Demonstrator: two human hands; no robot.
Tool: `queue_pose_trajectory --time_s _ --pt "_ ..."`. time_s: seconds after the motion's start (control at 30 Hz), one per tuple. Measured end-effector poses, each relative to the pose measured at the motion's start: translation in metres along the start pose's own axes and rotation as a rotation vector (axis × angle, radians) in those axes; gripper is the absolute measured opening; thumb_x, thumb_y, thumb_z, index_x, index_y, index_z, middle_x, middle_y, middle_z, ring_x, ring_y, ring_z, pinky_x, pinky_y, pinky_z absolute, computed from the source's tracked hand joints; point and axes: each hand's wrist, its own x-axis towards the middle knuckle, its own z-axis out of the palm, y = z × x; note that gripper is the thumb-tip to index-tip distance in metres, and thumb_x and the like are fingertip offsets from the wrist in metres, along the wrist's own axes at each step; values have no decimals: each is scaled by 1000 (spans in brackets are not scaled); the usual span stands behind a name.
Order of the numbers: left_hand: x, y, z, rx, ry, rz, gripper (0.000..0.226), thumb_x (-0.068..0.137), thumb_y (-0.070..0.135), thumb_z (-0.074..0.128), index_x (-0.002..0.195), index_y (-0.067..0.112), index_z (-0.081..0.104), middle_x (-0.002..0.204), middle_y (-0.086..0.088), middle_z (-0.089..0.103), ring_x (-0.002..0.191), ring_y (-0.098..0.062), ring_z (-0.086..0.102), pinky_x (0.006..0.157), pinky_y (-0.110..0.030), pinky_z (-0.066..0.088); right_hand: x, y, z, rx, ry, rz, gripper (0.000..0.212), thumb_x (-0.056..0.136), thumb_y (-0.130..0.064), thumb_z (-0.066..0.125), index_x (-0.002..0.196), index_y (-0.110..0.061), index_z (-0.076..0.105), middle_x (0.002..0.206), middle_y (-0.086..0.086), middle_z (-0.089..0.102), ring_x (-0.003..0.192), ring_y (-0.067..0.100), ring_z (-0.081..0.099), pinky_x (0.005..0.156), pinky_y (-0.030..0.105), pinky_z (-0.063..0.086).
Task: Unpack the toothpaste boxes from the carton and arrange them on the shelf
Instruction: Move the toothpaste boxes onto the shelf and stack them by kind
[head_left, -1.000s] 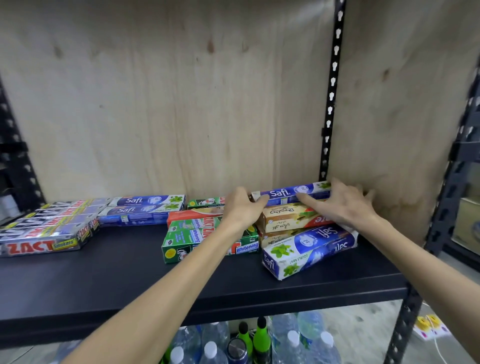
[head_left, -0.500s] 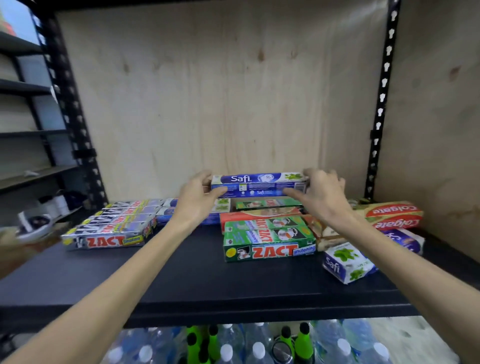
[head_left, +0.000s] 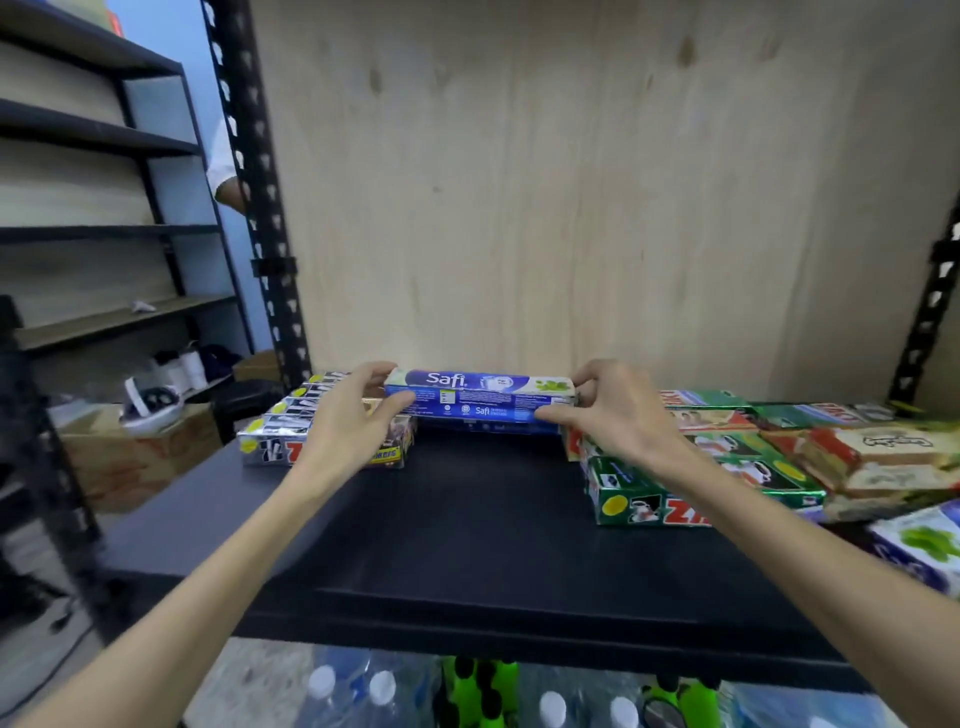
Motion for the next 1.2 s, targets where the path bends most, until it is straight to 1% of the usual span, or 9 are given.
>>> queue_pose_trajectory --time_s 0.13,0.3,0.4,0.53,0.6,0.77,0.9,1.13,1.2 --pt "-1 -9 -1 -26 -6 -8 37 92 25 72 128 19 61 112 13 66 101 1 62 95 -27 50 0 -1 4 9 -28 -15 47 71 -49 86 97 -17 65 62 -5 67 60 6 60 65 28 48" --pt "-1 -16 4 30 -24 13 37 90 28 74 124 23 62 104 24 65 97 14 58 91 -22 47 -1 10 4 -30 -61 -41 59 73 -55 82 112 -17 60 81 -6 70 84 14 66 82 40 54" --pt "-1 -14 9 75 -34 55 38 88 30 76 123 22 63 105 18 68 96 8 61 96 -25 48 -1 17 -4 -66 -69 -37 57 75 -55 80 111 -18 58 80 -7 69 84 16 65 79 39 53" --pt "-1 -10 14 217 -61 104 35 90 42 71 121 31 61 108 16 69 114 -13 62 108 -47 40 -2 23 -11 -100 -74 -36 55 76 -55 80 110 -19 56 83 -6 68 83 15 65 70 33 46" --pt "1 -11 14 269 -86 96 39 90 46 69 125 30 60 117 11 70 119 -18 61 108 -51 39 0 21 -11 -136 -94 -35 56 76 -55 80 110 -18 56 87 -3 68 85 17 64 69 32 43" --pt "-2 -16 13 341 -95 169 38 91 48 67 123 29 61 117 9 69 122 -23 56 104 -54 41 2 16 -15 -202 -119 -27 59 72 -53 84 110 -17 58 85 -2 64 87 21 62 71 34 46" --pt "-6 -19 13 310 -75 195 37 92 43 68 124 27 63 120 8 68 120 -24 53 105 -54 39 7 19 -12 -278 -101 -54 60 67 -63 80 106 -22 59 88 3 70 93 26 64 84 43 53" --pt "-9 -27 10 312 -89 223 43 93 50 61 129 25 60 125 4 67 122 -24 54 106 -53 39 6 26 -11 -329 -68 -78 62 63 -80 70 100 -32 57 86 -4 70 97 23 63 90 43 46" --pt "-10 -29 11 355 -94 234 43 95 50 59 131 26 58 128 3 65 125 -24 52 107 -50 37 6 24 -12 -348 -65 -56 66 58 -85 65 97 -33 58 87 -6 71 99 22 63 101 51 41"
